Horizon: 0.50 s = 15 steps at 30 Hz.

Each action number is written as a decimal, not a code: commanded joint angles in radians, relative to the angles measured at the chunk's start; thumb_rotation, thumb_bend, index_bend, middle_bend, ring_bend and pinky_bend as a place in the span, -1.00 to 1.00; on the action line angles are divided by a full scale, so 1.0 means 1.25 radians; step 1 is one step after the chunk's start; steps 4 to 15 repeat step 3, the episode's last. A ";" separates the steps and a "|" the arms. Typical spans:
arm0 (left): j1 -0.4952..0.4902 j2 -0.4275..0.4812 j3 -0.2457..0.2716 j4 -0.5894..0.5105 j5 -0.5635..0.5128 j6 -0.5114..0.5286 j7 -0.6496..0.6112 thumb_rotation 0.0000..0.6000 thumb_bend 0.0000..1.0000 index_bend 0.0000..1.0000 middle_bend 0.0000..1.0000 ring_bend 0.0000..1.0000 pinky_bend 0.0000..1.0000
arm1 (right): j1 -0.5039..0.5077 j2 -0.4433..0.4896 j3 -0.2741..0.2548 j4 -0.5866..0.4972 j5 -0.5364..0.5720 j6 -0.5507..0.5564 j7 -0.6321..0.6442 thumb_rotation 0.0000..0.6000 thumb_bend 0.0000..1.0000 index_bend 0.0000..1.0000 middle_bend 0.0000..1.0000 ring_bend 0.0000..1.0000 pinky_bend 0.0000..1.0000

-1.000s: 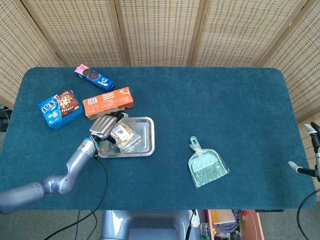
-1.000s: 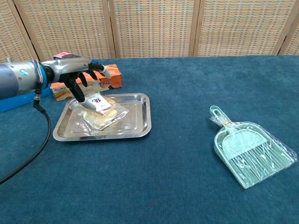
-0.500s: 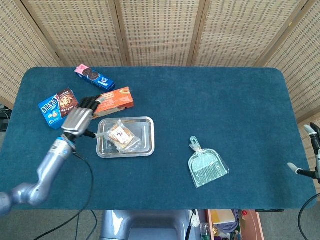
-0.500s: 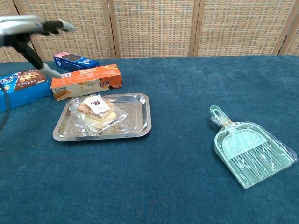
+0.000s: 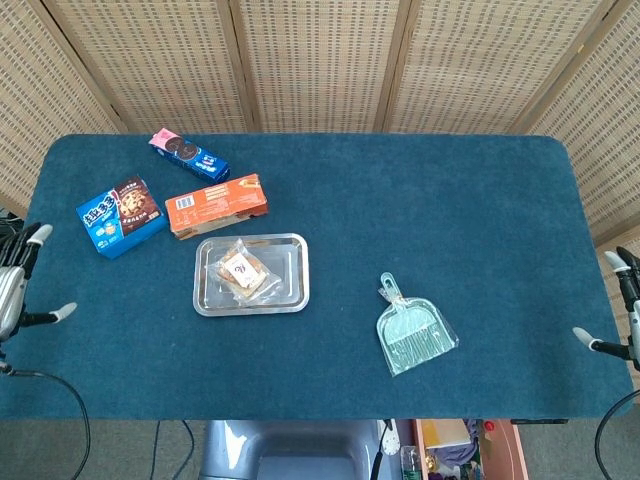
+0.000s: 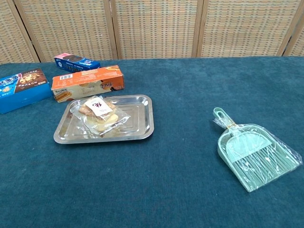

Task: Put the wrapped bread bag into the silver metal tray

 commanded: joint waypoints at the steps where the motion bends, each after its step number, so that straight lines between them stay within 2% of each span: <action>1: 0.042 -0.008 0.037 0.003 0.046 0.045 -0.016 1.00 -1.00 -1.00 -1.00 -1.00 -1.00 | -0.001 0.001 0.000 0.000 -0.001 0.002 0.002 1.00 -1.00 -1.00 -1.00 -1.00 -1.00; 3: 0.050 -0.022 0.042 0.011 0.072 0.060 -0.022 1.00 -1.00 -1.00 -1.00 -1.00 -1.00 | -0.002 0.002 0.000 0.001 -0.002 0.004 0.006 1.00 -1.00 -1.00 -1.00 -1.00 -1.00; 15: 0.050 -0.022 0.042 0.011 0.072 0.060 -0.022 1.00 -1.00 -1.00 -1.00 -1.00 -1.00 | -0.002 0.002 0.000 0.001 -0.002 0.004 0.006 1.00 -1.00 -1.00 -1.00 -1.00 -1.00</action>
